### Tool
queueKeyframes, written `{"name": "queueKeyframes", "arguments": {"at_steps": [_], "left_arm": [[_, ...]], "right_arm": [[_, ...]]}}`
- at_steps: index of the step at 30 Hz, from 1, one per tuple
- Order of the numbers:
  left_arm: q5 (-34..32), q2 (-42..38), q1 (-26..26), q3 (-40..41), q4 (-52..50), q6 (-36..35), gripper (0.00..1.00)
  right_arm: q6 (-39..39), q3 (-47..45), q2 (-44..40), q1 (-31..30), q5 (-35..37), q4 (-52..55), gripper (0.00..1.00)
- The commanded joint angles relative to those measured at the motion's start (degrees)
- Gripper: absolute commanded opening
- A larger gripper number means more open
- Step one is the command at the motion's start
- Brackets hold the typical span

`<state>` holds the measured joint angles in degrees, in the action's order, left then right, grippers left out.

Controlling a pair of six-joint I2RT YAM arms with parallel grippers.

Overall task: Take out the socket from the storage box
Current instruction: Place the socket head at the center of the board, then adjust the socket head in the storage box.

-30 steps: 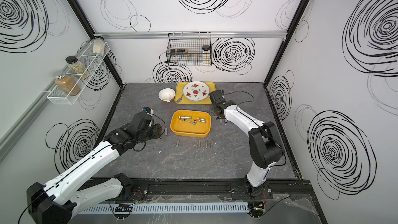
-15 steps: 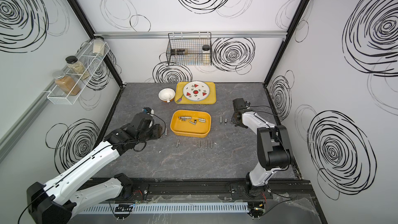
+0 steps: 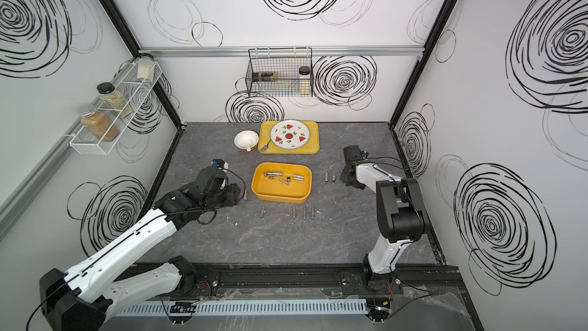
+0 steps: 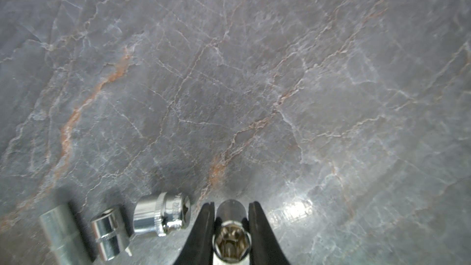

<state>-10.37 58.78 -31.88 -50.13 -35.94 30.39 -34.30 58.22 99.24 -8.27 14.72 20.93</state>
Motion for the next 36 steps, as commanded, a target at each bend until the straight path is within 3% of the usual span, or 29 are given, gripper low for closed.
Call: {"name": "queueKeyframes", "arguments": {"at_steps": [1, 13, 19, 22, 27, 30, 36], "left_arm": [[-0.53, -0.08, -0.29, 0.56, 1.31, -0.42, 0.60], [-1.14, -0.25, -0.64, 0.56, 1.10, -0.33, 0.60], [-0.96, 0.67, -1.47, 0.23, 1.15, -0.41, 0.60], [4.49, 2.80, -1.63, -1.40, 2.02, -1.13, 0.60], [-3.83, 12.14, -12.53, -8.68, 4.69, 3.65, 0.61], [0.83, 21.50, -12.78, -12.18, 8.81, 4.12, 0.60], [0.04, 38.36, -12.72, -21.48, 12.48, 3.74, 0.59]], "right_arm": [[-0.69, 1.02, 0.67, 0.27, -0.87, -0.88, 0.23], [-0.69, 1.16, 0.33, 0.27, -1.38, -0.07, 0.42], [-0.59, 0.21, -6.47, 0.27, -2.68, -0.07, 0.46], [-1.06, -2.61, -12.54, 0.23, -5.27, -2.82, 0.49], [-1.14, -7.67, -19.87, -0.02, -9.54, -5.88, 0.48], [-0.90, -10.53, -23.19, -0.76, -12.43, -7.49, 0.47], [-0.39, -13.98, -27.75, -1.28, -15.01, -8.24, 0.47]]}}
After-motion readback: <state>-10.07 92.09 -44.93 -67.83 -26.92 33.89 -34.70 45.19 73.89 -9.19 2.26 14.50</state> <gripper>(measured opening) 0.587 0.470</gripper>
